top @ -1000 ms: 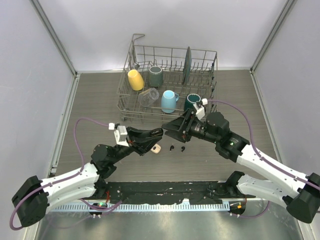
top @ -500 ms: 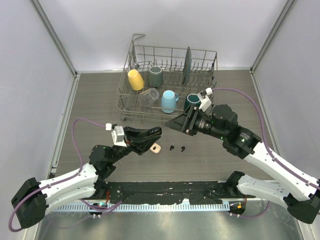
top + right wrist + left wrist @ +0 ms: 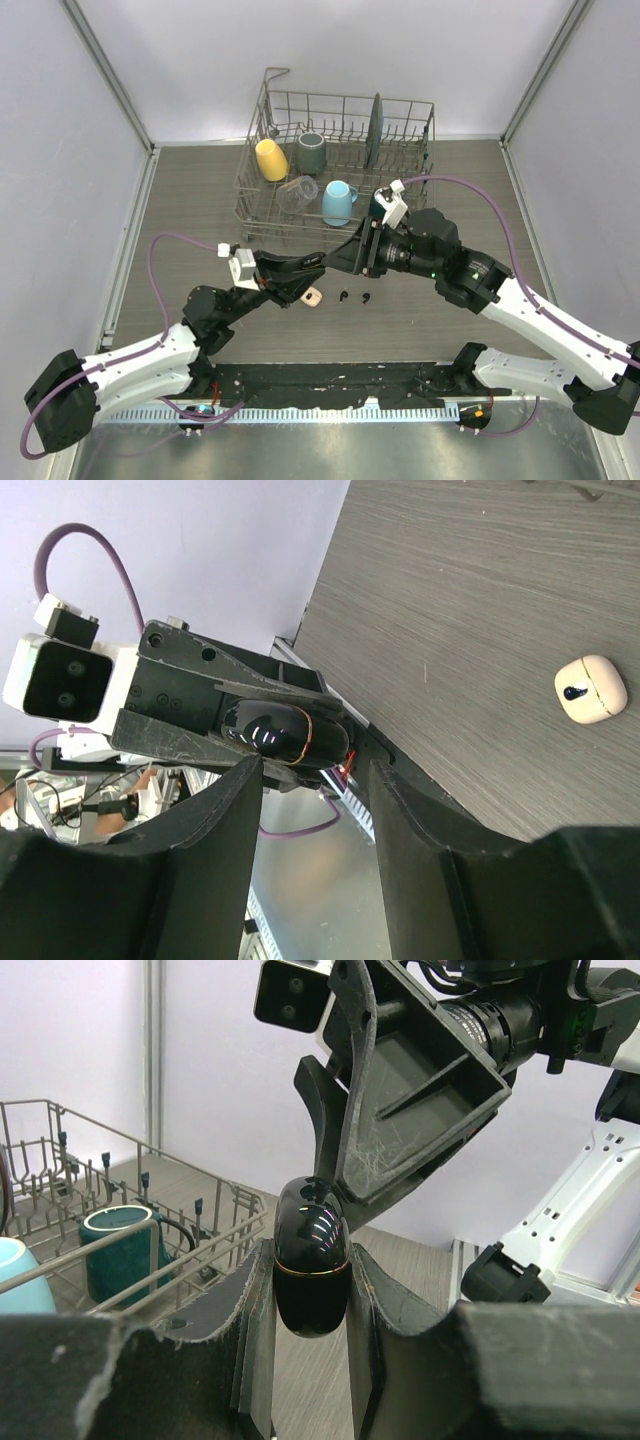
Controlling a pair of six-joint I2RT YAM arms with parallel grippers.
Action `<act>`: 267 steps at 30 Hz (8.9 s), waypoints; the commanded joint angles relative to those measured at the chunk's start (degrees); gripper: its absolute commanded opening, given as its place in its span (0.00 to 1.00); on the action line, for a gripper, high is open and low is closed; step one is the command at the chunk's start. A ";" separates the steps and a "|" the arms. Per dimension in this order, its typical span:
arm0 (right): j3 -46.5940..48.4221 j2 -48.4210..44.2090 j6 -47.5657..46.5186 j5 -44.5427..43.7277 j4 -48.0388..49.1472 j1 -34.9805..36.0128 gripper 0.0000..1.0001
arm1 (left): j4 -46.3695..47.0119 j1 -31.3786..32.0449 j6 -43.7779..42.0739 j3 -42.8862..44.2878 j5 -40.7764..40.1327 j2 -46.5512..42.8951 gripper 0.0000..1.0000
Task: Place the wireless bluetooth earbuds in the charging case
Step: Open the charging case, then pick up the earbud from the center of the board.
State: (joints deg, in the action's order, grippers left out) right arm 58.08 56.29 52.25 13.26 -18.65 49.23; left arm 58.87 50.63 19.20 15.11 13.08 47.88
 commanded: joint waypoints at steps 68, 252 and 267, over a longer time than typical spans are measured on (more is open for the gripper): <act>2.11 -5.49 3.75 -7.00 4.00 -0.98 0.57 | -8.95 0.43 -3.82 -0.35 1.25 -10.08 0.00; -15.11 12.52 7.78 -43.76 -14.31 8.51 0.62 | -22.31 0.43 -3.29 -3.16 -6.67 -24.32 0.00; -16.33 21.75 9.80 -40.68 -11.32 8.51 0.54 | -21.78 0.43 -3.12 -3.34 -7.02 -23.27 0.00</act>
State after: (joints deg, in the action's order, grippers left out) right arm 42.41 77.43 60.84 -27.16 -31.94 57.74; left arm 35.27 50.89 16.27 11.97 7.03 24.64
